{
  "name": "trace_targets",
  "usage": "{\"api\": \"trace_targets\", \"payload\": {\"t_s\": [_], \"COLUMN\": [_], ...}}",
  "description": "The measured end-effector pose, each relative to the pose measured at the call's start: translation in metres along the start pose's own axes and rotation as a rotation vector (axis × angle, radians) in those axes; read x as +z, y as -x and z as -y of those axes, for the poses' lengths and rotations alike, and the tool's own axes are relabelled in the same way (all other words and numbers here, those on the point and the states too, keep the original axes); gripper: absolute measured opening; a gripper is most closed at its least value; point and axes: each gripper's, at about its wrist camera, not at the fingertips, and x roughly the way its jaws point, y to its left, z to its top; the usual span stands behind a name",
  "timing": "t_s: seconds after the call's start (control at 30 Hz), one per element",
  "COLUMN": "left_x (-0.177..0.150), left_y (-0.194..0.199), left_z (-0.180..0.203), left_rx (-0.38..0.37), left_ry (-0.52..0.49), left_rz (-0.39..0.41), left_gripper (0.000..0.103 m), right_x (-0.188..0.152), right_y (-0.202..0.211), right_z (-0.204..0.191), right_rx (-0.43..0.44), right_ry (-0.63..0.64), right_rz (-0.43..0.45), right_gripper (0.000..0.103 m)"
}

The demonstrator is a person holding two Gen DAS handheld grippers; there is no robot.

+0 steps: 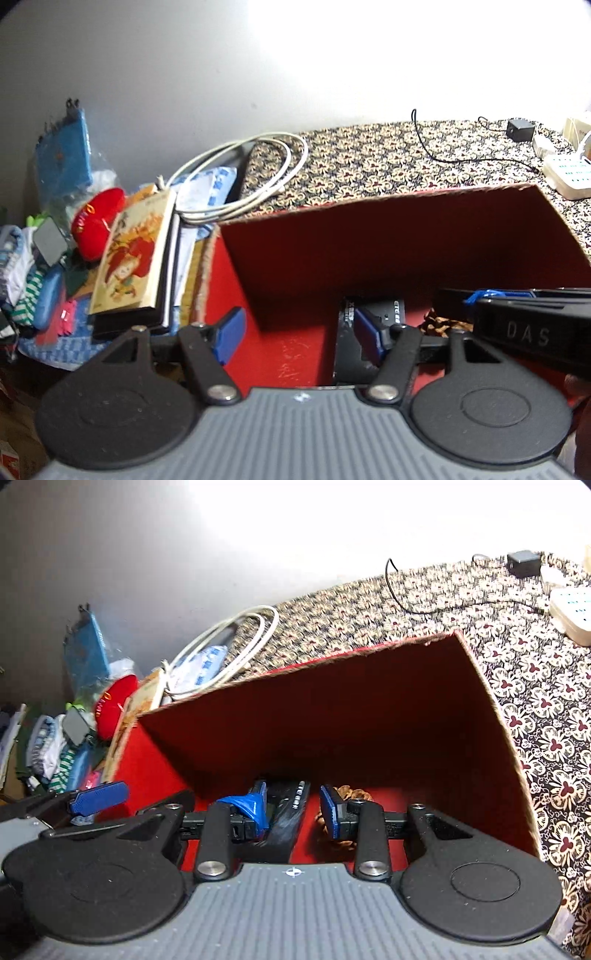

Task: Organize rigid objects
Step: 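Lower the black device beside the pine cone and open the right gripper, then withdraw the right gripper out of the red box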

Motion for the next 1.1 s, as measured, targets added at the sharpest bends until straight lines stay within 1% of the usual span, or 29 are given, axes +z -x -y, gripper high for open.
{"api": "trace_targets", "payload": {"t_s": [0.23, 0.43, 0.53, 0.67, 0.8, 0.97, 1.1], "left_x": [-0.010, -0.023, -0.032, -0.043, -0.055, -0.070, -0.081], "left_y": [0.038, 0.071, 0.083, 0.097, 0.106, 0.112, 0.113], "left_z": [-0.006, -0.005, -0.002, 0.001, 0.003, 0.003, 0.004], "left_rx": [-0.016, 0.016, 0.011, 0.015, 0.025, 0.004, -0.008], "left_ry": [0.026, 0.021, 0.015, 0.012, 0.007, 0.019, 0.023], "left_rz": [0.012, 0.041, 0.041, 0.033, 0.015, -0.018, -0.041], "left_gripper": [0.067, 0.071, 0.072, 0.073, 0.074, 0.075, 0.076], "right_x": [-0.011, -0.024, -0.031, -0.043, -0.054, -0.066, -0.075], "right_y": [0.038, 0.062, 0.074, 0.088, 0.098, 0.107, 0.110], "right_z": [-0.011, -0.020, -0.024, -0.030, -0.032, -0.029, -0.027], "right_rx": [0.034, 0.062, 0.078, 0.086, 0.095, 0.082, 0.073], "right_ry": [0.017, 0.035, 0.046, 0.072, 0.088, 0.100, 0.111], "right_rz": [0.081, 0.129, 0.149, 0.178, 0.188, 0.202, 0.187], "right_gripper": [0.016, 0.016, 0.016, 0.016, 0.016, 0.017, 0.018]}}
